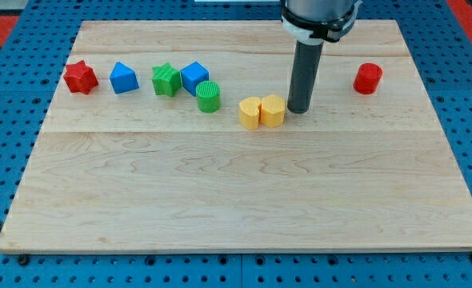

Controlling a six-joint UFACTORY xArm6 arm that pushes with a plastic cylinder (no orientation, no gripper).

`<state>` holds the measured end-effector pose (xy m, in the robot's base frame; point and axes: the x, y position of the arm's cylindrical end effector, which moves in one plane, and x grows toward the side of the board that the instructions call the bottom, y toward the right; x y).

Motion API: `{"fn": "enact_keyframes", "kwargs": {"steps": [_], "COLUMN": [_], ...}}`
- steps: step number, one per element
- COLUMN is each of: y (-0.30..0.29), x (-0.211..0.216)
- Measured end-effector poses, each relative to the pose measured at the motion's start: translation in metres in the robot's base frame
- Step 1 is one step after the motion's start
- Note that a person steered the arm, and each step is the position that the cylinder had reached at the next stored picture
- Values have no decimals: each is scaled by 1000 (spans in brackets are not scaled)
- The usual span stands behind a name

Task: Slide the yellow hexagon along with yellow heart towards the bottom center

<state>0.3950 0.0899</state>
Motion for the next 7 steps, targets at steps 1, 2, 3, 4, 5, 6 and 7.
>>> {"fn": "enact_keyframes", "kwargs": {"steps": [1, 2, 3, 4, 5, 6, 7], "y": [-18, -62, -93, -100, -141, -187, -208], "x": [0, 9, 14, 10, 7, 7, 13]}}
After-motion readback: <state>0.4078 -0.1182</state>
